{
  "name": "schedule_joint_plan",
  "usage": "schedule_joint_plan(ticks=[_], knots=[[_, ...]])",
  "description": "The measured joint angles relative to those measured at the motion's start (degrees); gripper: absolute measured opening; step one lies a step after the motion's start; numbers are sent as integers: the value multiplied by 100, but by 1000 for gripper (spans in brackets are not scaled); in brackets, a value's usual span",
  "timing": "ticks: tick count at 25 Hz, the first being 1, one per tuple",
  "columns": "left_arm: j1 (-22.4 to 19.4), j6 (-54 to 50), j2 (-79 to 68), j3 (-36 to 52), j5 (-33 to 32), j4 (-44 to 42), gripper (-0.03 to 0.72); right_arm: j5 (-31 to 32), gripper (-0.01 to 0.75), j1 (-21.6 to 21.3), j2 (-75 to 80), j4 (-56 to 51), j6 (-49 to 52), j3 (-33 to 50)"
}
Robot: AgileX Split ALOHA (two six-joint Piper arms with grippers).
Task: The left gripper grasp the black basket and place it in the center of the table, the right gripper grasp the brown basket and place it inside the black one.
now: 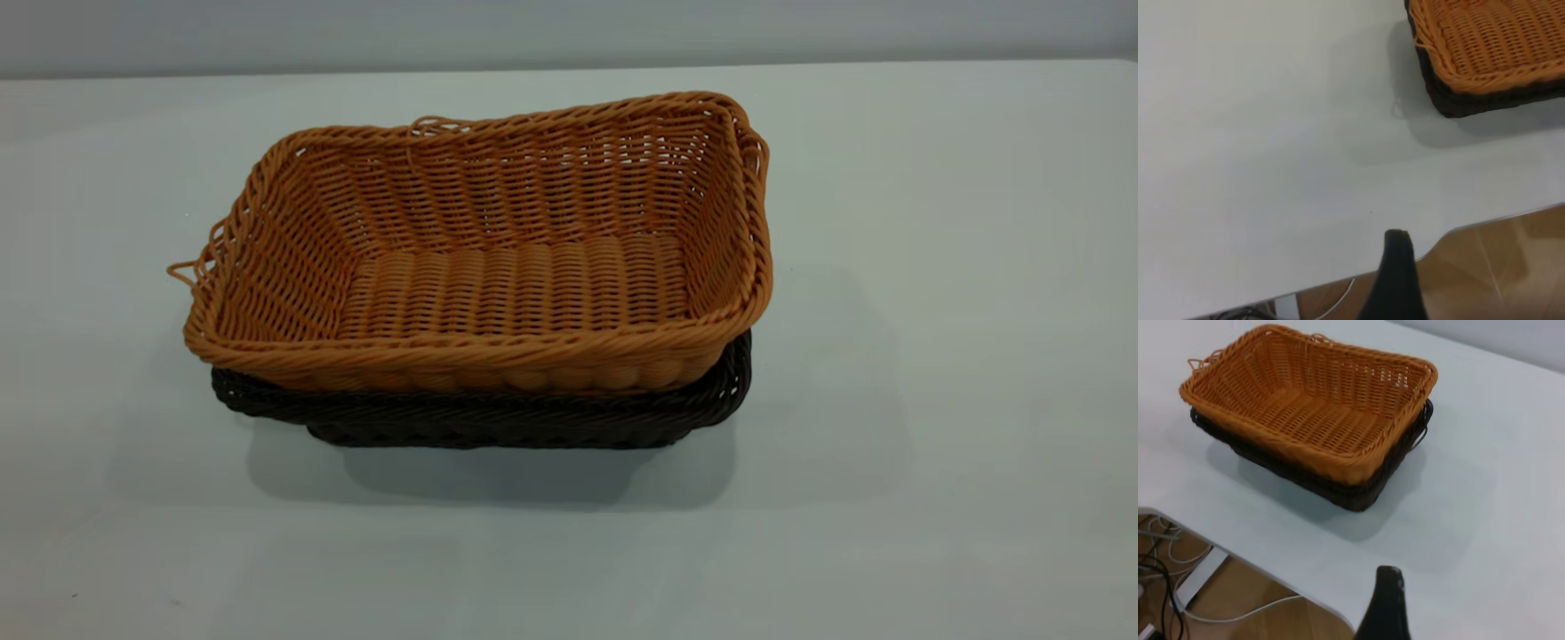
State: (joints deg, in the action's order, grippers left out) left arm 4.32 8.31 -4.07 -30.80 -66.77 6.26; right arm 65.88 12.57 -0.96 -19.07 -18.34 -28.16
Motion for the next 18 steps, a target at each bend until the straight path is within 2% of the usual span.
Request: schedule_joint_plan(ticks=[18], knots=[[0, 224, 220, 269, 170, 170, 575, 84, 581, 0, 0, 1, 24, 110]])
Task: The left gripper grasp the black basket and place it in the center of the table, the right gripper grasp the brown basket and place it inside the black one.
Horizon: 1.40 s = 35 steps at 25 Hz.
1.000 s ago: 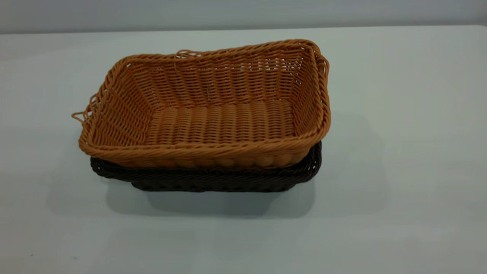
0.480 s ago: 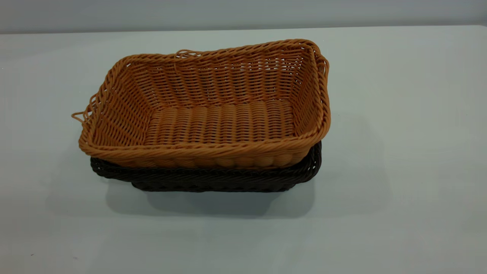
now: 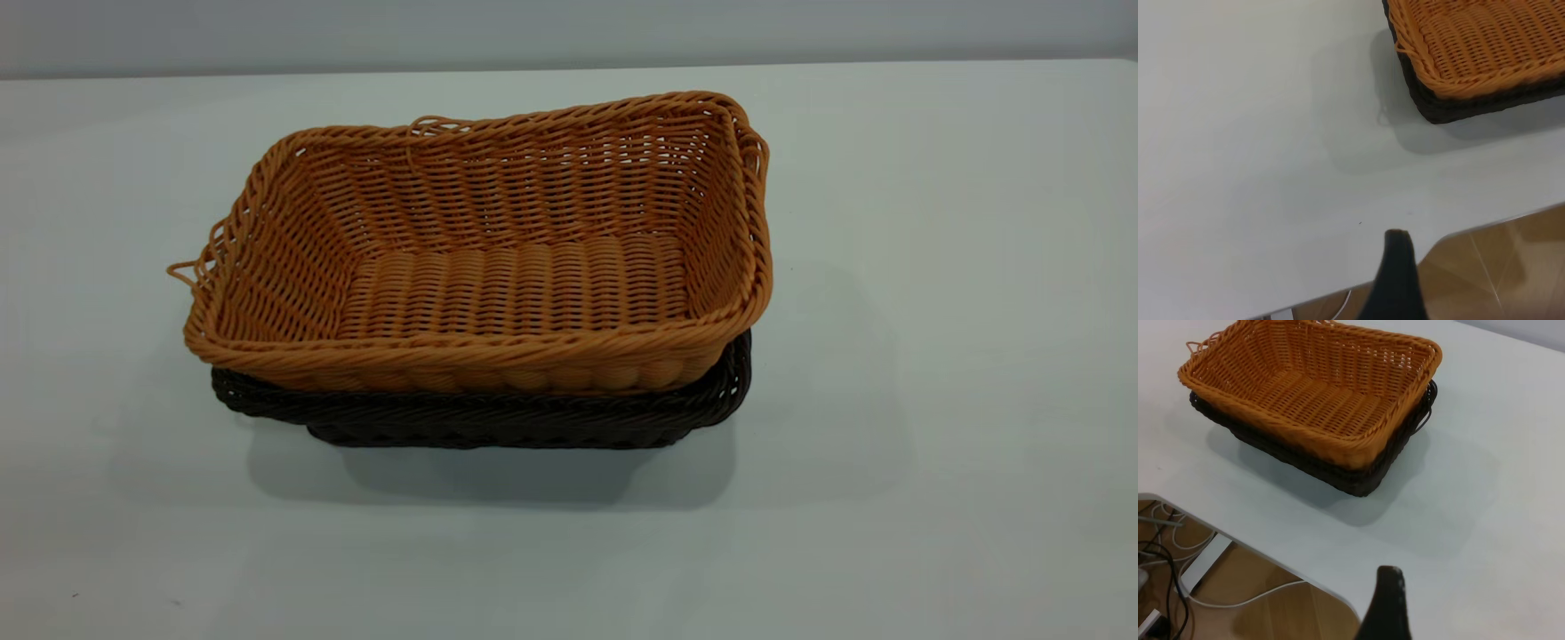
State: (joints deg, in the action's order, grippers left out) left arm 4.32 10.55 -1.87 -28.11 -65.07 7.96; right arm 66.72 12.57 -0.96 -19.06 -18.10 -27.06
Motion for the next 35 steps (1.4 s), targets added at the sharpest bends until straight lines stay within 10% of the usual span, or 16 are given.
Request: schedule_joint_plan(ticks=[35], knots=[[-251, -1406, 297, 12, 69, -1069, 575, 0, 581, 0, 0, 0, 0, 0]])
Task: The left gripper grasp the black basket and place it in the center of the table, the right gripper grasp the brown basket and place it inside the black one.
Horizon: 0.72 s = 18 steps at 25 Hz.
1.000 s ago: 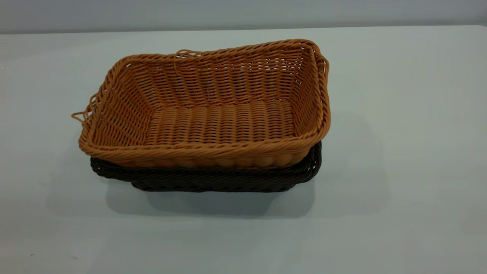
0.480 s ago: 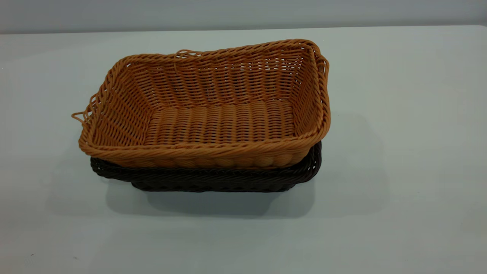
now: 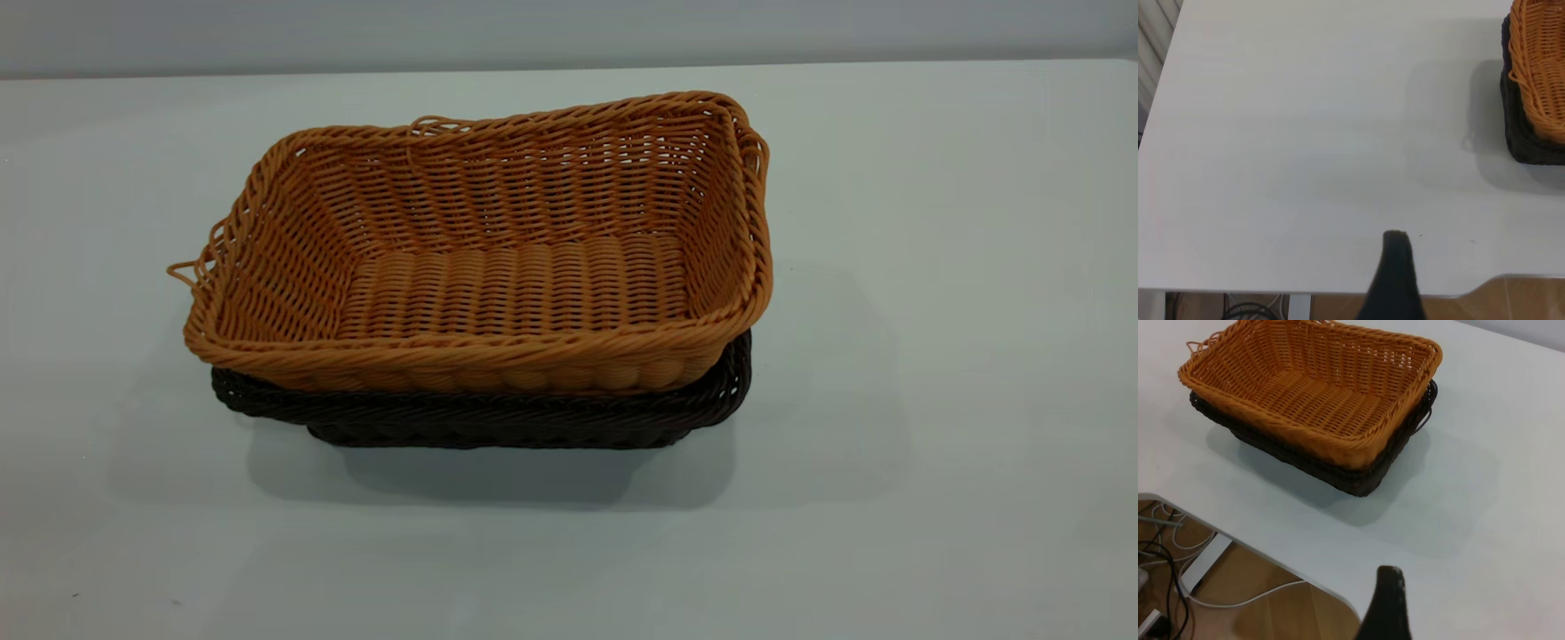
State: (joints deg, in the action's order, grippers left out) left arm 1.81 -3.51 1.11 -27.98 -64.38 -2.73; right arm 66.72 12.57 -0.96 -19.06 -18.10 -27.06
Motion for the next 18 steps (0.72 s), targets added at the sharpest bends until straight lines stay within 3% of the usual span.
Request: schedule_joint_plan(ticks=[4, 10, 18], knots=[[0, 0, 0, 0, 4, -5, 575, 0, 581, -175, 0, 93, 128, 0], [0, -5, 0, 0, 7, -5, 575, -88, 581, -840, 0, 1028, 1352, 0], [0, -5, 0, 10, 7, -5, 575, -89, 581, -959, 0, 1607, 2019, 7]])
